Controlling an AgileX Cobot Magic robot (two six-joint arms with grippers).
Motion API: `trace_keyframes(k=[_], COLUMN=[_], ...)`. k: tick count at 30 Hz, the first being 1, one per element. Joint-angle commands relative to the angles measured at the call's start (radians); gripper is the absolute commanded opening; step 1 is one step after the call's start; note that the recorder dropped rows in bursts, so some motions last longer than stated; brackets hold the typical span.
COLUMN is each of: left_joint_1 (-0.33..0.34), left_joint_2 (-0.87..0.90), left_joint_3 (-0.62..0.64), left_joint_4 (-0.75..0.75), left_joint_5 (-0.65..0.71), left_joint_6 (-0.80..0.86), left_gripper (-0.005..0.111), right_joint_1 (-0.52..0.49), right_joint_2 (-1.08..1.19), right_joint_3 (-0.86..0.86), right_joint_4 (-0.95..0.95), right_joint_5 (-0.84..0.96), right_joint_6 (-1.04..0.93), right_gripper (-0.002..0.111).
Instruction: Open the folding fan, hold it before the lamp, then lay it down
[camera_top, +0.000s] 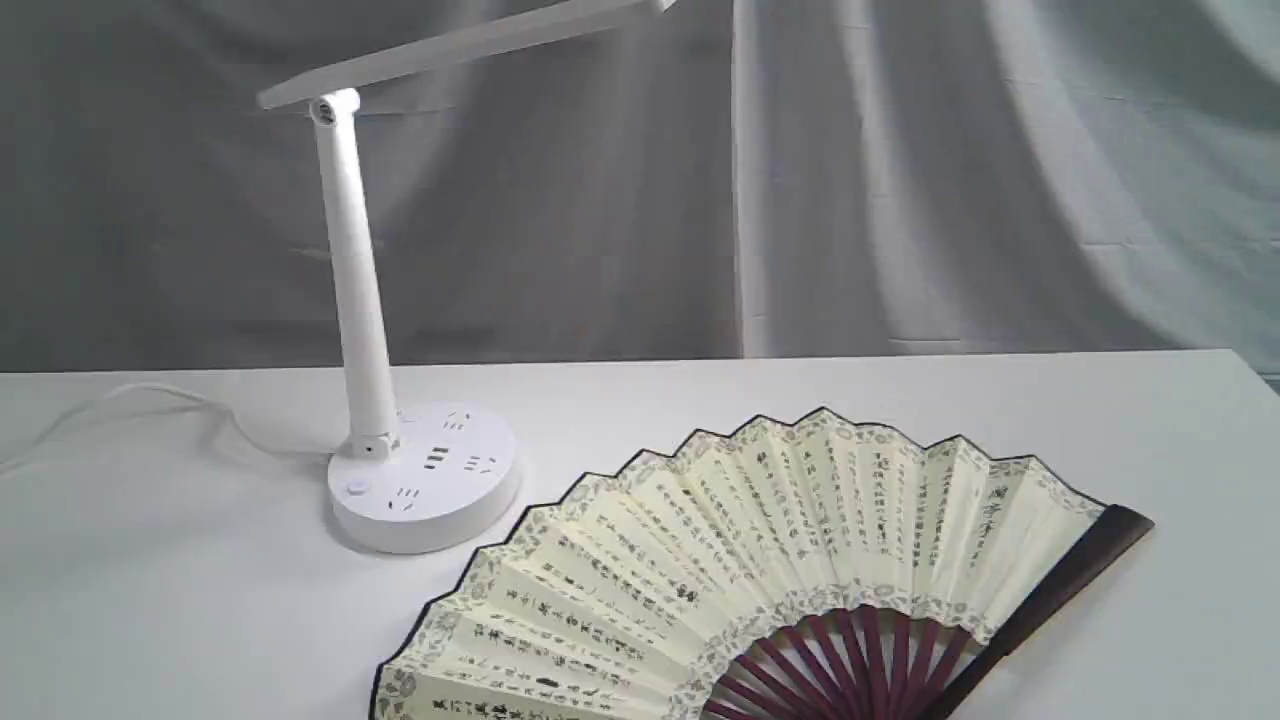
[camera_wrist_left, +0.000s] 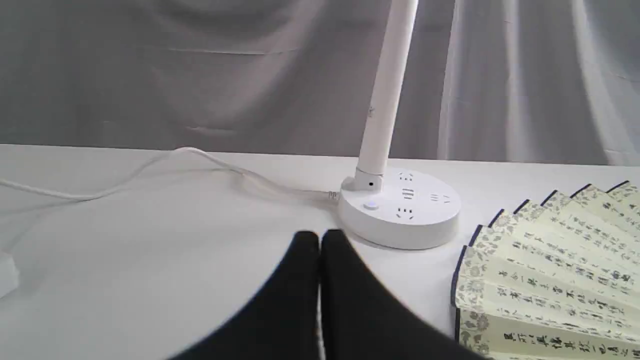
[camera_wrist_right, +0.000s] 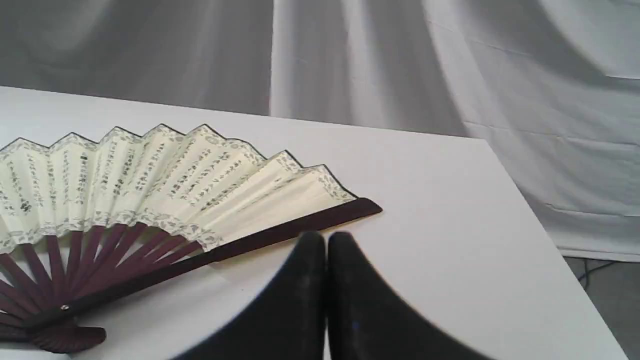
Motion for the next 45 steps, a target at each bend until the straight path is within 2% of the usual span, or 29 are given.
trace_keyframes(k=[1,38,45], left_joint_1=[-0.006,-0.004,0.034], left_joint_2=[-0.002,-0.002,-0.002], left_joint_3=[0.004,0.004,0.004], left_joint_4=[0.007,0.007,0.007], left_joint_5=[-0.006,-0.006,-0.006], left_joint_6=[-0.002,0.0,0.0], left_gripper=[0.0,0.0,0.0], right_joint_1=[0.004,0.004,0.004], right_joint_2=[-0.005,-0.005,-0.005], right_joint_3=[0.003,0.003,0.003], right_joint_4=[-0.007,-0.007,-0.007], right_joint_5=[-0.008,-0.008,-0.008], right_joint_6=[0.007,0.007,0.007], right_gripper=[0.0,0.0,0.0])
